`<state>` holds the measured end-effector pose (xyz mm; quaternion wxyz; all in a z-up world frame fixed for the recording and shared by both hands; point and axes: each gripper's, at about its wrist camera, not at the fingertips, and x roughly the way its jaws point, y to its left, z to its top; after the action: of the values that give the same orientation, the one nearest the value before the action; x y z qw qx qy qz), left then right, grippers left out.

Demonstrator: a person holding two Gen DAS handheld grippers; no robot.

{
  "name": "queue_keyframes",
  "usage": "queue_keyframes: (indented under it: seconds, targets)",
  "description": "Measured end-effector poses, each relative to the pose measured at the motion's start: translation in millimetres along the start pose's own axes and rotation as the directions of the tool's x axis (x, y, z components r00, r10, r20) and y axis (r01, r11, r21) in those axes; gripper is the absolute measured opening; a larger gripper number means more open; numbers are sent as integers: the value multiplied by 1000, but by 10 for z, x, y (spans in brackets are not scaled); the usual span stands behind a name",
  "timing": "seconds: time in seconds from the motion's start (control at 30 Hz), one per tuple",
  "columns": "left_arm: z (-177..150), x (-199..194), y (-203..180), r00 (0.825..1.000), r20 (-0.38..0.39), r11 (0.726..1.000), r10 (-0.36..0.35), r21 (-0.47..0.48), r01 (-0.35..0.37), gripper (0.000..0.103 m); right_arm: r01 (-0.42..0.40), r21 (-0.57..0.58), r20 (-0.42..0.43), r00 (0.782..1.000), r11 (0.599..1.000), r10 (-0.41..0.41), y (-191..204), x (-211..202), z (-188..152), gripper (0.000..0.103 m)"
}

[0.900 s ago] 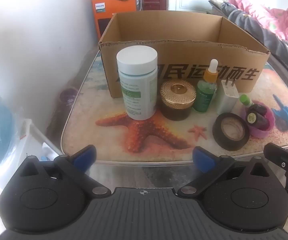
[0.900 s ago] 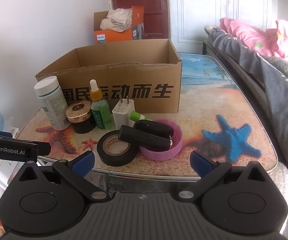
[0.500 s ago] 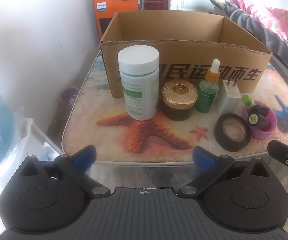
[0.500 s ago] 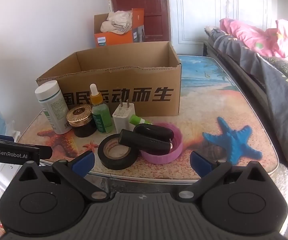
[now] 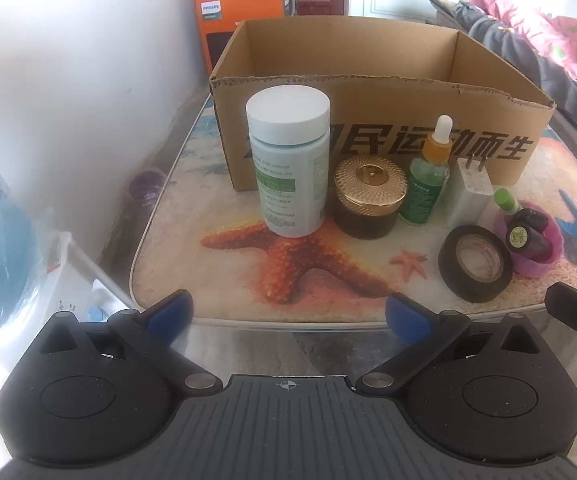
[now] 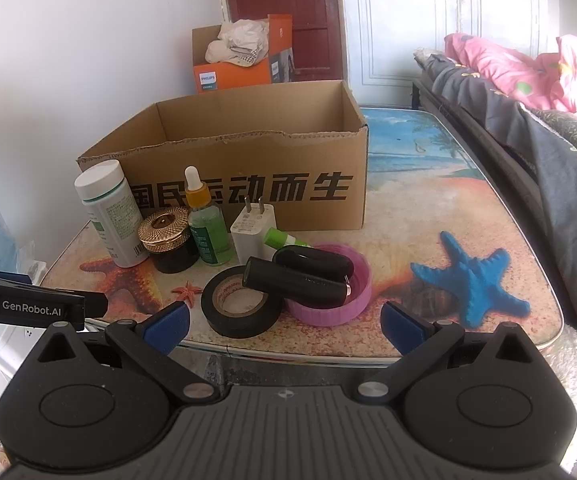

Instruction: Organize rigid objects

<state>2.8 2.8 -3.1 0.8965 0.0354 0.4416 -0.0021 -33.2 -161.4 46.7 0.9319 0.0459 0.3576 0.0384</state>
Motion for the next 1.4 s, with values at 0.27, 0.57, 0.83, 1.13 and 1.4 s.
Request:
queue_keyframes:
  seconds: [0.27, 0.57, 0.83, 1.13, 1.4]
  targets:
    - [-12, -4, -2, 1000, 1, 1000, 9, 2, -9, 103, -4, 2, -5, 1000, 1000, 4, -14, 5, 0, 103]
    - [-15, -1, 8, 1000, -2, 1000, 13, 2, -13, 103, -8, 3, -4, 1000, 1000, 8, -13, 11, -4, 103]
    - [-7, 11, 20, 1000, -5, 1000, 10, 0, -10, 103, -4, 4, 0, 1000, 1000, 4, -25, -8, -2, 103]
    - [-6, 20, 15, 1000, -6, 1000, 14, -2, -14, 103, -1, -5, 2, 1000, 1000, 1, -3, -2, 5, 103]
    - [-8, 21, 20, 1000, -6, 1000, 12, -4, -12, 103, -3, -7, 6, 1000, 1000, 3, -3, -11, 9, 103]
